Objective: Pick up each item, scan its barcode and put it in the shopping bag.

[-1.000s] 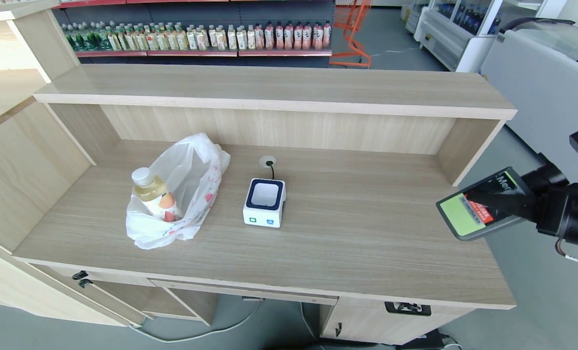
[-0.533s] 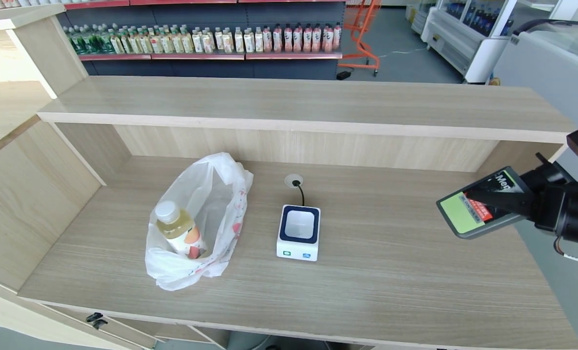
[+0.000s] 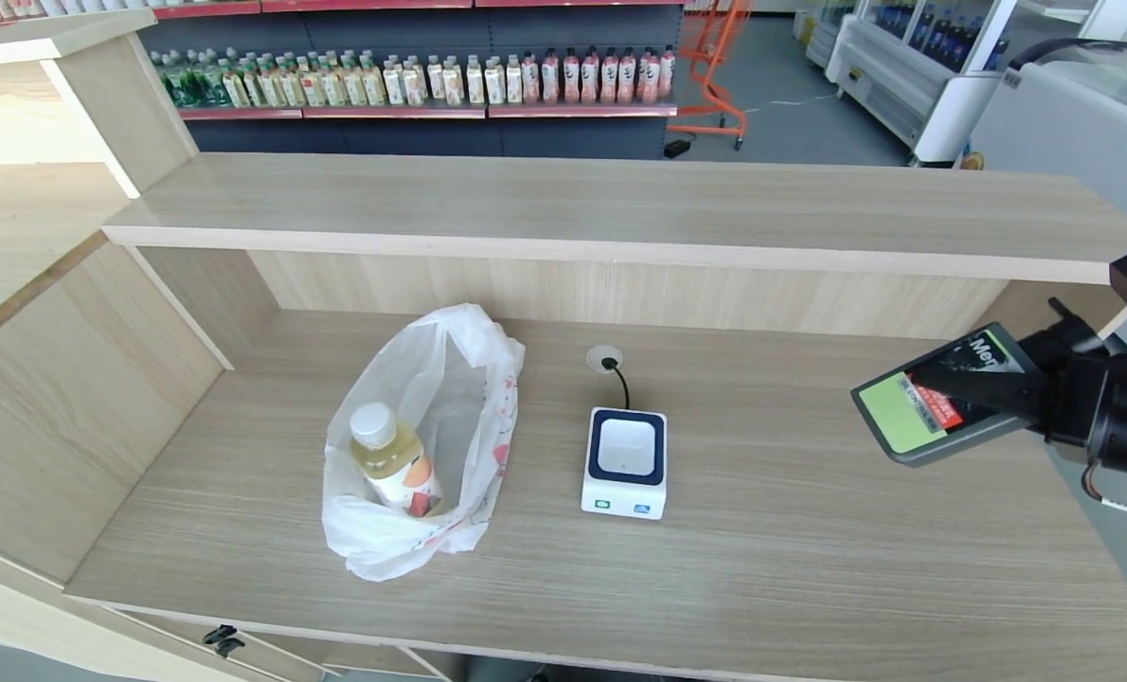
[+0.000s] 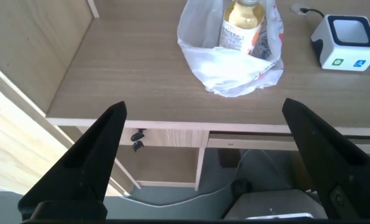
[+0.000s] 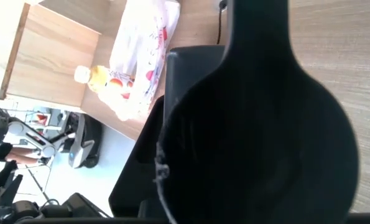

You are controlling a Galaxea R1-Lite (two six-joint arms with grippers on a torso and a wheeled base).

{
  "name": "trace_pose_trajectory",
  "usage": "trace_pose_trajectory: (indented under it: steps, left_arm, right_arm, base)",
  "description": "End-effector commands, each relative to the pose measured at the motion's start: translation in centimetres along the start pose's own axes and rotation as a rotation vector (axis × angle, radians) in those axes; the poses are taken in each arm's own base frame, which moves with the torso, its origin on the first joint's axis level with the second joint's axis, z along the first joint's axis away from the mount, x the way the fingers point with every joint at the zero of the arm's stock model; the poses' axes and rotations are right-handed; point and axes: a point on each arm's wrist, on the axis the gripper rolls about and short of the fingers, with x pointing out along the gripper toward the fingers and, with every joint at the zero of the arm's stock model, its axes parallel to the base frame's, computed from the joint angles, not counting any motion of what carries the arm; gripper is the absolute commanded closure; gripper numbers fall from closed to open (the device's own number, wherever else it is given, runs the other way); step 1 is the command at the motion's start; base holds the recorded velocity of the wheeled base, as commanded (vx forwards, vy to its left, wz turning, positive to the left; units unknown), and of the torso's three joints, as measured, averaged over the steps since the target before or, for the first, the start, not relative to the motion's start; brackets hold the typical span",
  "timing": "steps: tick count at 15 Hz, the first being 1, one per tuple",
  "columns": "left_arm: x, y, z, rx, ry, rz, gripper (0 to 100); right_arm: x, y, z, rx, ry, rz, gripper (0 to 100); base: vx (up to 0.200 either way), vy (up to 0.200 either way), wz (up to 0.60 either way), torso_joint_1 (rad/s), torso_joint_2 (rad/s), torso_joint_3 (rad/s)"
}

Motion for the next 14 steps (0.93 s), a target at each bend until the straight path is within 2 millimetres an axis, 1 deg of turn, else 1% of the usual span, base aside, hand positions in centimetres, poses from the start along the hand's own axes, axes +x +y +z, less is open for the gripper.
trace_pose_trajectory:
  steps: [1, 4, 8, 10, 13, 14]
  left_arm:
    - [0.0, 0.0, 0.0, 0.001, 0.002, 0.0, 0]
    - [0.0, 0.0, 0.0, 0.003, 0.0, 0.0, 0]
    - [0.0, 0.0, 0.0, 0.003, 0.002, 0.0, 0]
    - [0.0, 0.0, 0.0, 0.003, 0.003, 0.0, 0]
    - [0.0, 0.0, 0.0, 0.003, 0.002, 0.0, 0]
    - [0.0, 0.0, 0.0, 0.003, 0.002, 0.0, 0]
  right_arm:
    - [0.1, -0.1, 0.0, 0.001, 0.003, 0.001, 100]
    - [1.2, -0.6, -0.4, 0.015, 0.038, -0.011, 100]
    - [3.4, -1.6, -1.0, 0.045, 0.102, -0.02, 100]
    - [5.1, -1.6, -1.9, 0.052, 0.162, 0.007, 100]
    - [7.4, -1.6, -2.2, -0.032, 0.211, 0.036, 100]
    - [8.6, -1.6, -2.4, -0.075, 0.208, 0.008, 100]
  base:
    - [0.0, 0.2, 0.0, -0.012, 0.0, 0.007]
    - [0.0, 0.0, 0.0, 0.0, 0.0, 0.0]
    - [0.0, 0.0, 0.0, 0.0, 0.0, 0.0]
    - [0.0, 0.0, 0.0, 0.0, 0.0, 0.0]
    - [0.0, 0.0, 0.0, 0.0, 0.0, 0.0]
    - [0.0, 0.0, 0.0, 0.0, 0.0, 0.0]
